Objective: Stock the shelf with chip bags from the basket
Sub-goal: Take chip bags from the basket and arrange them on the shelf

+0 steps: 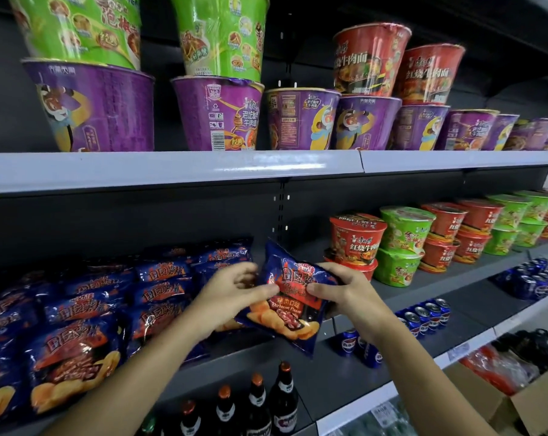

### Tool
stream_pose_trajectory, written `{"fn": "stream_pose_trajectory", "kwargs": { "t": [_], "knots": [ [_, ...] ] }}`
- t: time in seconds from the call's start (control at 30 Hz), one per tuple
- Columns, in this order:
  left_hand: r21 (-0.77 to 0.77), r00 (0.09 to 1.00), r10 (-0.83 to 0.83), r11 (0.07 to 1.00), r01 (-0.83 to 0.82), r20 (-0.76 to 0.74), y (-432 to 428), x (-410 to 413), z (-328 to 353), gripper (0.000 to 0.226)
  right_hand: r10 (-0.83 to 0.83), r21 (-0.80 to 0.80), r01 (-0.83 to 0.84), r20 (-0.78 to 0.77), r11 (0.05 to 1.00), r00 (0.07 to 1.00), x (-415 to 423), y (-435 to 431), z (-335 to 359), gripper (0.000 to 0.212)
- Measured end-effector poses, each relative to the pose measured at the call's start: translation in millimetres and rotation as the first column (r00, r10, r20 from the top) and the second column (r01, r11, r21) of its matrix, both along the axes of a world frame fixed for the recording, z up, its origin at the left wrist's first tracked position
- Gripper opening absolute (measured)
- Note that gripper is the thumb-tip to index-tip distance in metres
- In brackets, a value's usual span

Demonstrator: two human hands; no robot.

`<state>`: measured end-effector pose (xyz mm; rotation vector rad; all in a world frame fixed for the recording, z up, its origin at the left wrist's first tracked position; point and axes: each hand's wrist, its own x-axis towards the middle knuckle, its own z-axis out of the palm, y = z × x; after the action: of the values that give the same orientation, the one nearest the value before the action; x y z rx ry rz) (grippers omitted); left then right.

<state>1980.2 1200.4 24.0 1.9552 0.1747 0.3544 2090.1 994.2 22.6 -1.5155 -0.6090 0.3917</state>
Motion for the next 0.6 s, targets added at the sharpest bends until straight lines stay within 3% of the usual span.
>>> {"fn": "stream_pose_trajectory", "kwargs": {
  "t": [0.07,0.13,0.27,0.37,0.47,0.6],
  "knots": [
    [0.028,1.000,-0.018,0.999,0.018,-0.023,-2.5,4.7,-4.2,0.028,-0.018,0.044,0.018,0.005,0.999,1.000,0.2,3.9,1.7,0.044],
    [-0.039,0.998,0.049,0.998,-0.048,0.032,-3.3,10.9,-10.8,0.023,-0.083,0.128,0.086,-0.035,0.988,0.996,1.9,7.2,-1.9,0.056],
    [-0.122,0.977,0.198,0.975,-0.188,0.080,-4.2,20.9,-26.8,0.042,-0.087,0.120,0.096,-0.080,0.988,0.993,5.9,10.2,-20.9,0.066],
    [-0.197,0.971,0.219,0.960,-0.198,0.096,-10.6,26.3,-33.1,0.019,-0.021,0.082,0.028,-0.090,0.996,0.996,9.5,16.2,-35.5,0.052],
    [-0.219,0.974,0.190,0.962,-0.161,0.119,-22.0,30.8,-31.7,0.035,-0.053,0.090,0.062,-0.092,0.994,0.994,19.3,23.5,-45.7,0.033],
    [-0.184,0.976,0.191,0.968,-0.169,0.107,-13.3,44.9,-34.3,0.028,-0.123,0.102,0.130,-0.072,0.986,0.990,41.2,33.5,-50.9,0.026]
  ]
}}
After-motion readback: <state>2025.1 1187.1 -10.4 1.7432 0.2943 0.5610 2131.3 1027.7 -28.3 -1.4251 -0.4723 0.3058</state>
